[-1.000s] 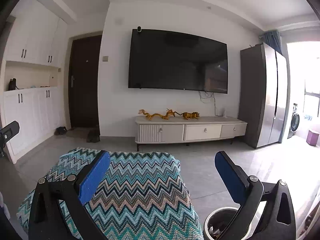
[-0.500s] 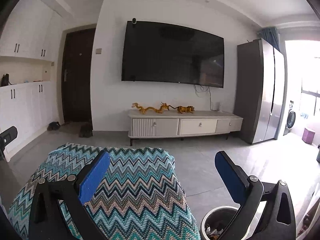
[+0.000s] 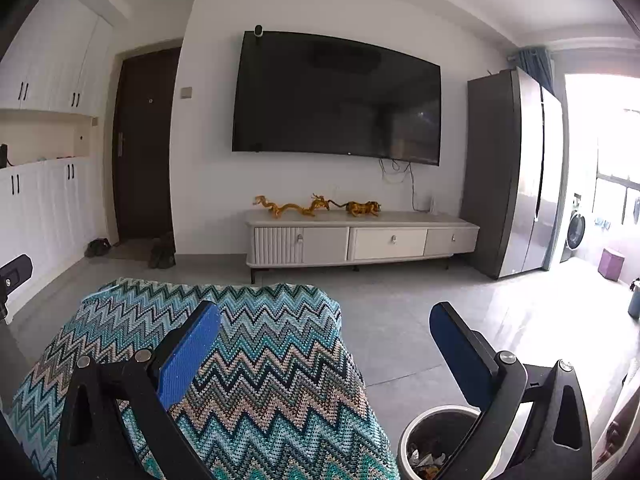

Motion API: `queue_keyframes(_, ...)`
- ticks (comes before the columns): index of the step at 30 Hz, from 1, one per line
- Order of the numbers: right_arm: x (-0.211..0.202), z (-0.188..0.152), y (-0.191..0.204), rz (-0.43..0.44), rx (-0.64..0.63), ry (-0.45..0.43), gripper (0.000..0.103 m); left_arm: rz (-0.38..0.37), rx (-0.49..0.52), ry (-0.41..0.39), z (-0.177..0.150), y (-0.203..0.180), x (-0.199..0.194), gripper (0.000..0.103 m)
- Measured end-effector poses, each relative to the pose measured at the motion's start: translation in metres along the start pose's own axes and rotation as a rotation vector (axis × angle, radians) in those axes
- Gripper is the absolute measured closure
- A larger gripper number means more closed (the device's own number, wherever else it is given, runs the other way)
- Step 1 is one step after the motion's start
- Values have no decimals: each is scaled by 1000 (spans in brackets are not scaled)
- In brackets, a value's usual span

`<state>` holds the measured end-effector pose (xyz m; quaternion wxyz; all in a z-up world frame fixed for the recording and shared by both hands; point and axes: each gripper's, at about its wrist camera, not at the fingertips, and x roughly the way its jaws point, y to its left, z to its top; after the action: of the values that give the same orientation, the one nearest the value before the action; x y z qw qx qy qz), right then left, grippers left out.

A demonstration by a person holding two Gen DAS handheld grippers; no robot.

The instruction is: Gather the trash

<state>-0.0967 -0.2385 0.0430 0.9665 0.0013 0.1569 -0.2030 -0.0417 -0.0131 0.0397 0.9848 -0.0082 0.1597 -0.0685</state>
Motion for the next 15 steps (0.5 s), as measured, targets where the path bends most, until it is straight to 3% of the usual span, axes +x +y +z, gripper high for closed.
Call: queue_keyframes(15,8,-6,1,-14,2,24,0,-7,-10,31,-7,0,11,0)
